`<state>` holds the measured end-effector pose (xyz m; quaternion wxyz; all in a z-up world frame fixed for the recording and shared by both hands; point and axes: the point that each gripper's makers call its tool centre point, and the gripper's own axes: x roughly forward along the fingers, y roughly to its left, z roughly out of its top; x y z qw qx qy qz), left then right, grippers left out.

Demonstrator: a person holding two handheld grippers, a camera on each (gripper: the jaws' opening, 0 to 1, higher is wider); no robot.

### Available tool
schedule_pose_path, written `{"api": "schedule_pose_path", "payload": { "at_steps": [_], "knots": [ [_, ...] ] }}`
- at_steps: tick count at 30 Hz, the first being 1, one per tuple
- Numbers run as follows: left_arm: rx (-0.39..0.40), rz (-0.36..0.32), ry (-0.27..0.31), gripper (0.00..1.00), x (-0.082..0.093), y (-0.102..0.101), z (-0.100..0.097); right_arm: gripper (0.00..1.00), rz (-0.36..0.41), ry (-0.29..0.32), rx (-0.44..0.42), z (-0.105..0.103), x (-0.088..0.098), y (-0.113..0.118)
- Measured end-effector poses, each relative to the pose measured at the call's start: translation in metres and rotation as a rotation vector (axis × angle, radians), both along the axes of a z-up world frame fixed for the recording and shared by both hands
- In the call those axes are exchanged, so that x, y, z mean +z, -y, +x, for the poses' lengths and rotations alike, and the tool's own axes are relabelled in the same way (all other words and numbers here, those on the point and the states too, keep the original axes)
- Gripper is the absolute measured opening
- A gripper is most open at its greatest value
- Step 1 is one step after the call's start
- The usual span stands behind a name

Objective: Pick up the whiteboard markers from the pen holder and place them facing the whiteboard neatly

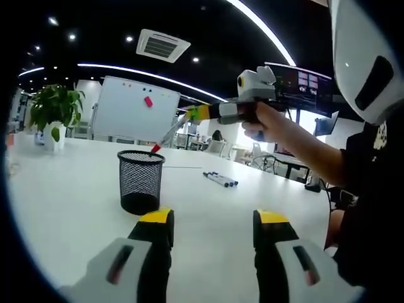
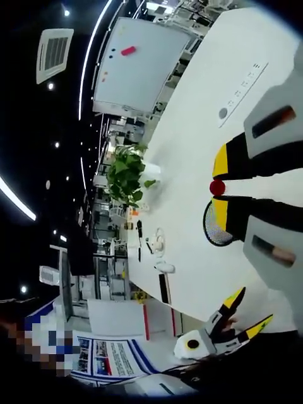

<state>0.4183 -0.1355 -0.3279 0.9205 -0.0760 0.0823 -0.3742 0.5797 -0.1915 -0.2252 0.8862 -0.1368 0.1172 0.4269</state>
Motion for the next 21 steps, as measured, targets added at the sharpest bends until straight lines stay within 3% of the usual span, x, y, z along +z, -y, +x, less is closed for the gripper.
{"api": "schedule_pose_path", "payload": {
  "at_steps": [21],
  "knots": [
    [-0.001, 0.009, -0.010, 0.52, -0.003, 0.001, 0.002, 0.13, 0.017, -0.011, -0.036, 0.002, -0.006, 0.012]
  ]
}}
